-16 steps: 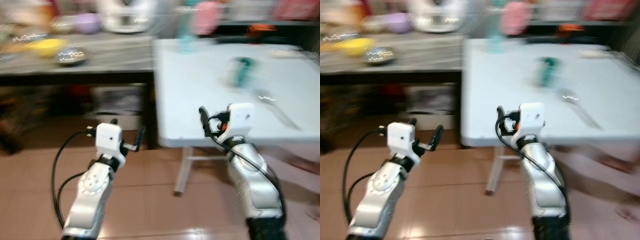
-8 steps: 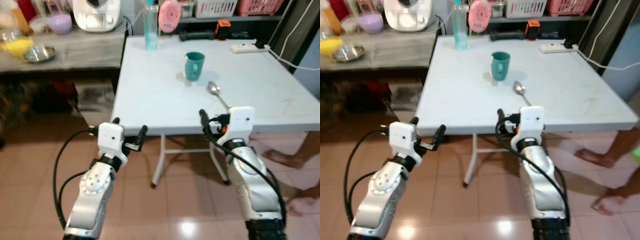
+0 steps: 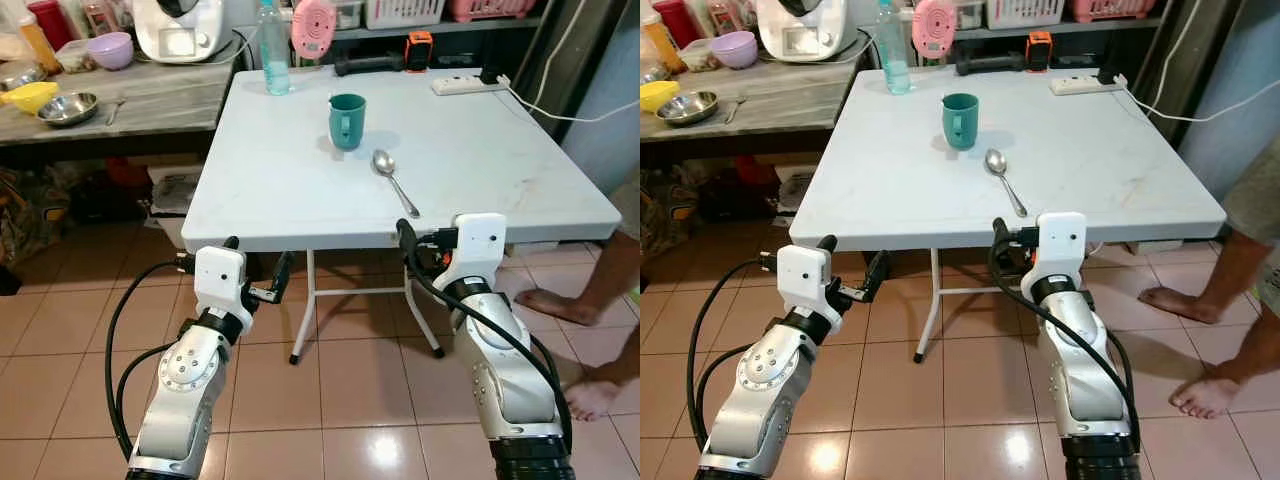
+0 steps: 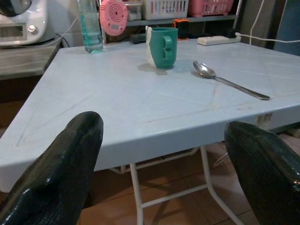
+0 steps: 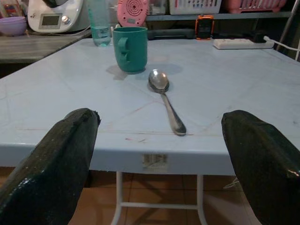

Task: Setting the table

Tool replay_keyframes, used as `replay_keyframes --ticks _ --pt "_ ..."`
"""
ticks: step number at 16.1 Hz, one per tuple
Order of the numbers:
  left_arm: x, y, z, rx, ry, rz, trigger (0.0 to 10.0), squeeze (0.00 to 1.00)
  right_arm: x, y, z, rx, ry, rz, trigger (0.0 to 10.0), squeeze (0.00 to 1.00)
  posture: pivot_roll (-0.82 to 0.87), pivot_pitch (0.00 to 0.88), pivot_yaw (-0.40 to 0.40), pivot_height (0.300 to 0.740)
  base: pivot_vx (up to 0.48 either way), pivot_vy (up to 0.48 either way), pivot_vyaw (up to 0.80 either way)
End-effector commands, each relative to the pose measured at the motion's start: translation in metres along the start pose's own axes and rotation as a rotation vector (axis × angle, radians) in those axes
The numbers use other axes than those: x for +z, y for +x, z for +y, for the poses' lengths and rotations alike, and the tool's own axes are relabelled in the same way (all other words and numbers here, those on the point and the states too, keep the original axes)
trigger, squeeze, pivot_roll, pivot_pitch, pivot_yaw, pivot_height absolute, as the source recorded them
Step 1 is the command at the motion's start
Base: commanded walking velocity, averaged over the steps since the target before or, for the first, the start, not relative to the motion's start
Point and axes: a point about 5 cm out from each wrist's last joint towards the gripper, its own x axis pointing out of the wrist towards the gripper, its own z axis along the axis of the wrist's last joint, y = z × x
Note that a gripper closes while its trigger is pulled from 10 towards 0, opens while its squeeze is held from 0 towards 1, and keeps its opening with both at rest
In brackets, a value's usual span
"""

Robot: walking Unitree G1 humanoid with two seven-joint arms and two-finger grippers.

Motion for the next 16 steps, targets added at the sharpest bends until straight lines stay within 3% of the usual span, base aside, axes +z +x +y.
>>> replay_keyframes --ticks 1,9,16 --pt "0.0008 -0.0015 0.0042 0.012 0.003 0.004 10.0 0.00 0.0045 0.0011 0.0062 0.021 0.000 -0.016 10.0 0.00 -0.01 0.089 0.062 0.740 0.000 -0.480 0.00" --pt "0.0001 -0.0004 0.0037 0.006 -0.002 0.008 10.0 0.00 0.0044 0.0014 0.0056 0.021 -0.012 -0.012 10.0 0.00 -0.02 0.089 0.059 0.740 0.000 -0.480 0.00" --pt "0.0018 -0.0003 0.0031 -0.020 -0.020 -0.005 10.0 0.00 0.0035 0.0027 0.0061 0.020 -0.017 -0.009 10.0 0.00 -0.01 0.087 0.060 0.740 0.000 0.000 0.00"
